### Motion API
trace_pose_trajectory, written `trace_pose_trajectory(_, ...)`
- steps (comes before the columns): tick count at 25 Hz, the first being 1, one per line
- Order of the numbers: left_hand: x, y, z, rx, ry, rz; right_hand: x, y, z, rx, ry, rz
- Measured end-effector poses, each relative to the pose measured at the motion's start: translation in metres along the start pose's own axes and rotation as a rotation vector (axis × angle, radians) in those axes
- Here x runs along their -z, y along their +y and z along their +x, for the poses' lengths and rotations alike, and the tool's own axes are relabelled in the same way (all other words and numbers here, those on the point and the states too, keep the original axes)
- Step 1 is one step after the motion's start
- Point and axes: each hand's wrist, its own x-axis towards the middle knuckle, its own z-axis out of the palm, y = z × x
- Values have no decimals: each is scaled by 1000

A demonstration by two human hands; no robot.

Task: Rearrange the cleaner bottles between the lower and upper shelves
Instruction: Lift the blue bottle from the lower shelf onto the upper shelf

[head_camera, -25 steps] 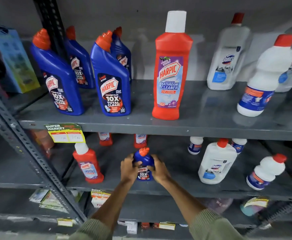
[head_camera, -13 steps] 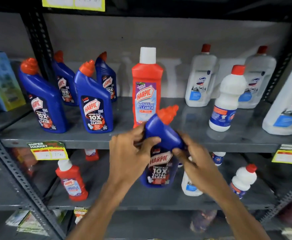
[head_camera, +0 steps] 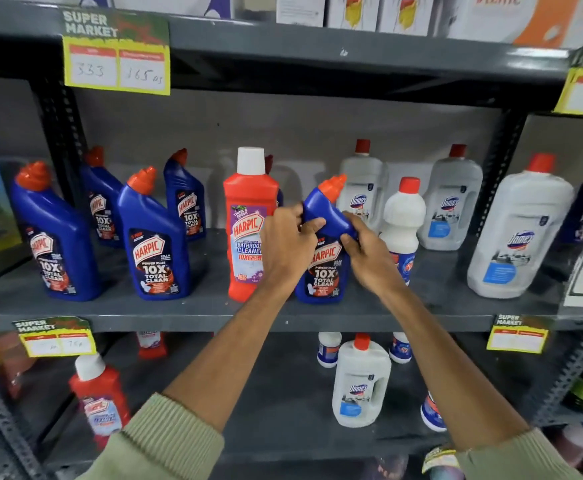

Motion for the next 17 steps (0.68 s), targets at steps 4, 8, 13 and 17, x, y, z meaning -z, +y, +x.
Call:
trace_pose_trajectory(4, -5, -6, -6, -9, 8, 18, -6, 15, 5, -1, -21, 50)
trace_pose_trajectory(8, 2, -6, -13, -30, -73, 27, -10, 21, 5, -17, -4, 81)
trace_pose_trajectory(13, 51, -9, -31, -164, 53, 66, -7, 11, 1, -56, 60, -27)
trace_pose_trajectory(17, 96, -25, -22, -97, 333, -91, -22, -45, -26, 369, 479, -81)
